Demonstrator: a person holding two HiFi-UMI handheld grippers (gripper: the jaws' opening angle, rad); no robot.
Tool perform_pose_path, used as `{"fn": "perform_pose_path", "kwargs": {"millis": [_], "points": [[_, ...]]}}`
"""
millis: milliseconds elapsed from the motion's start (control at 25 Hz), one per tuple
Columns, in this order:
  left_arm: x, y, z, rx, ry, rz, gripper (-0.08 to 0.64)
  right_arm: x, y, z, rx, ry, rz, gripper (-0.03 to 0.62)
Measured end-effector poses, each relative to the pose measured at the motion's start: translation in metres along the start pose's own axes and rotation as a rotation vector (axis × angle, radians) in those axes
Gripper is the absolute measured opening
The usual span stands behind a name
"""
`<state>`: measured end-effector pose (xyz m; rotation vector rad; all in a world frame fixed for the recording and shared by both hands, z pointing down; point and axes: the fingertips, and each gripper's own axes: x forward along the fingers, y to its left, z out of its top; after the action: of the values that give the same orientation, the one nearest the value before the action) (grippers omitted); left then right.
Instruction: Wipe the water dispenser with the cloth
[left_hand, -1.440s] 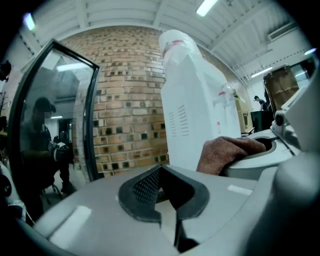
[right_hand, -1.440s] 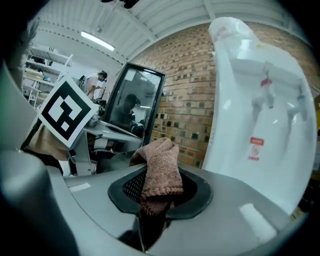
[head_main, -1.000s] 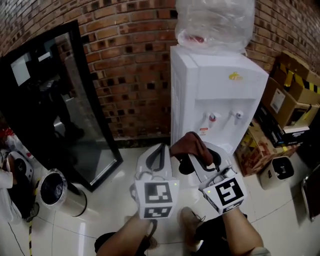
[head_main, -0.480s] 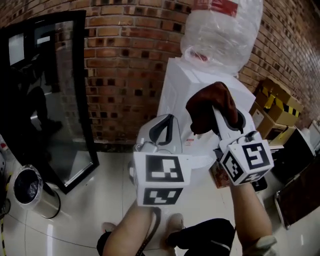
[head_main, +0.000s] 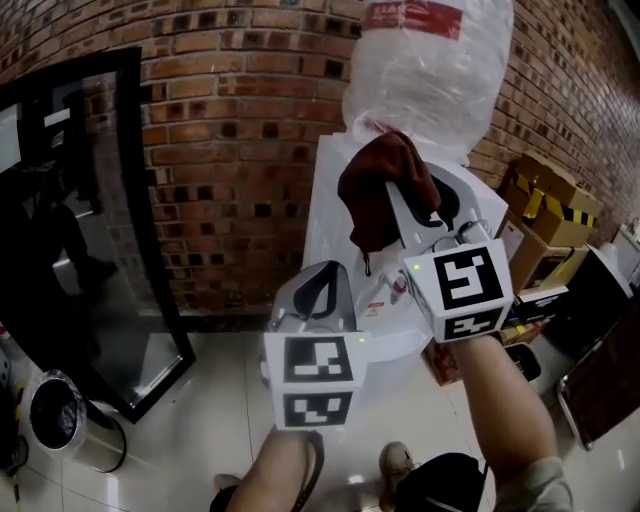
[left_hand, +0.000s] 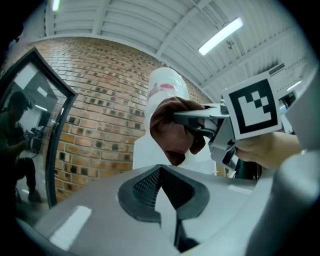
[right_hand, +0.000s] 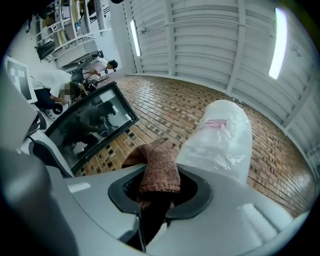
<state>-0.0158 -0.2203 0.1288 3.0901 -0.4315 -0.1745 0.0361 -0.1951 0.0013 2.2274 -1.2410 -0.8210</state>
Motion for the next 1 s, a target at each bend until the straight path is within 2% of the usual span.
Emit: {"fn": "perform_pose_path", "kwargs": {"millis": [120, 200, 360, 520, 680, 840, 1000], "points": [[0.013, -0.014, -0.003, -0.007, -0.002, -0.020, 0.000, -0.009, -0.034, -0.017, -0.003, 0.027, -0.060, 0.100], [0.020, -0.032, -0.003, 0.004, -0.007, -0.050, 0.000, -0.017, -0.066, -0.039, 0.032, 0.065, -0.110, 0.100], [0.027, -0.078, -0.002, 0.038, -0.022, -0.126, 0.000, -0.039, -0.127, -0.089, 0.075, 0.167, -0.211, 0.100], [0.036, -0.119, -0.017, 0.071, 0.003, -0.194, 0.000, -0.059, -0.173, -0.135, 0.052, 0.284, -0.289, 0.098], [0.042, -0.149, -0.045, 0.083, 0.061, -0.241, 0.000, -0.076, -0.193, -0.177, 0.041, 0.381, -0.317, 0.094], [0.043, -0.164, -0.061, 0.113, 0.096, -0.260, 0.000, -0.082, -0.195, -0.185, 0.057, 0.361, -0.334, 0.092], [0.041, -0.153, -0.063, 0.125, 0.104, -0.232, 0.000, -0.082, -0.198, -0.185, 0.100, 0.363, -0.345, 0.091]]}}
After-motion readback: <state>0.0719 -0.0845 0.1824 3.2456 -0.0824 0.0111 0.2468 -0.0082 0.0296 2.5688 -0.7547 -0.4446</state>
